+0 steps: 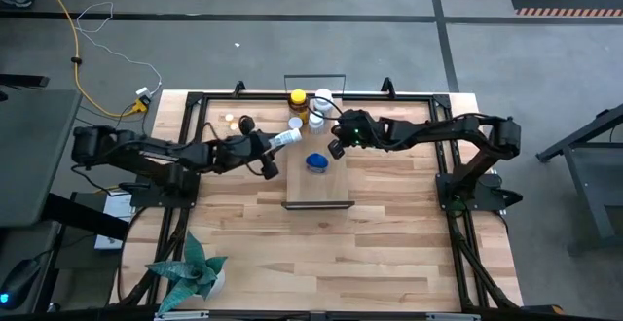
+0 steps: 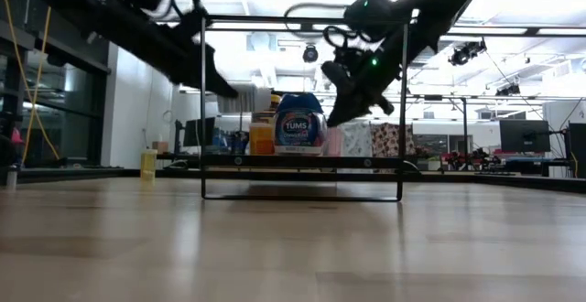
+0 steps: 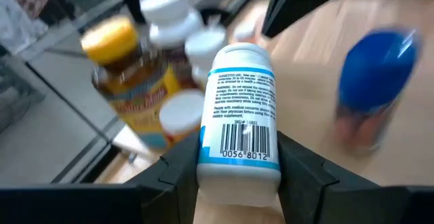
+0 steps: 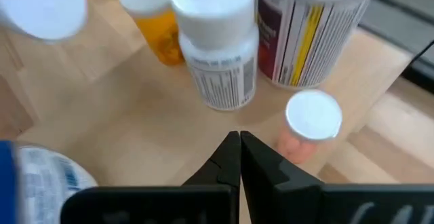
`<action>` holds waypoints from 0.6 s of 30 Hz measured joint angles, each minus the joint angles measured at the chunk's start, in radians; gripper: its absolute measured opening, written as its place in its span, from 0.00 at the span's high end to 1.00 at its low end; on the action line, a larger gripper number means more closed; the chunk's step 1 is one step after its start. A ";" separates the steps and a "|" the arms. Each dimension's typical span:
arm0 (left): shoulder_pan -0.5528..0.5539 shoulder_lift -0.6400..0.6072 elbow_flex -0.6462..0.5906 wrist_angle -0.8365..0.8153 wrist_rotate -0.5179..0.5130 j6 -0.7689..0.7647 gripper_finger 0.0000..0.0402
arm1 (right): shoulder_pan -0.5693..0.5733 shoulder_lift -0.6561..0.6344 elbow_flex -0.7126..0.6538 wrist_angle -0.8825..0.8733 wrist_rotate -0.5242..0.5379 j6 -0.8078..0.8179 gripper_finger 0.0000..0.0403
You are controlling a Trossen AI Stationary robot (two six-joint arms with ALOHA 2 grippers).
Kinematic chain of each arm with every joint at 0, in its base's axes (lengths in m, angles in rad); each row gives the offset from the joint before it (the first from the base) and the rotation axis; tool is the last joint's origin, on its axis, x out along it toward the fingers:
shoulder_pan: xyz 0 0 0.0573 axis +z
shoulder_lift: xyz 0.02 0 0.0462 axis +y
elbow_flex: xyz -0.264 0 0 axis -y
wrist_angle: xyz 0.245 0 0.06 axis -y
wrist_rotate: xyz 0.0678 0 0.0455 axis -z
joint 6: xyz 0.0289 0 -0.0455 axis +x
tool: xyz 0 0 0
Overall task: Pick and place medicine bottles onto shelf by color
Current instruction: Adjust the white and blue medicine bottle on the shelf
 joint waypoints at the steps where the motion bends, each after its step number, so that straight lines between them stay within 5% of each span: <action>1: -0.010 -0.022 -0.002 0.005 0.000 0.000 0.66 | 0.010 -0.012 0.000 0.002 0.019 -0.010 1.00; 10: -0.142 -0.142 -0.006 0.107 0.046 0.035 0.66 | 0.138 -0.111 -0.001 0.088 0.160 -0.128 1.00; 18: -0.220 -0.141 -0.008 0.234 0.064 0.079 0.66 | 0.228 -0.117 -0.001 0.323 0.085 -0.295 1.00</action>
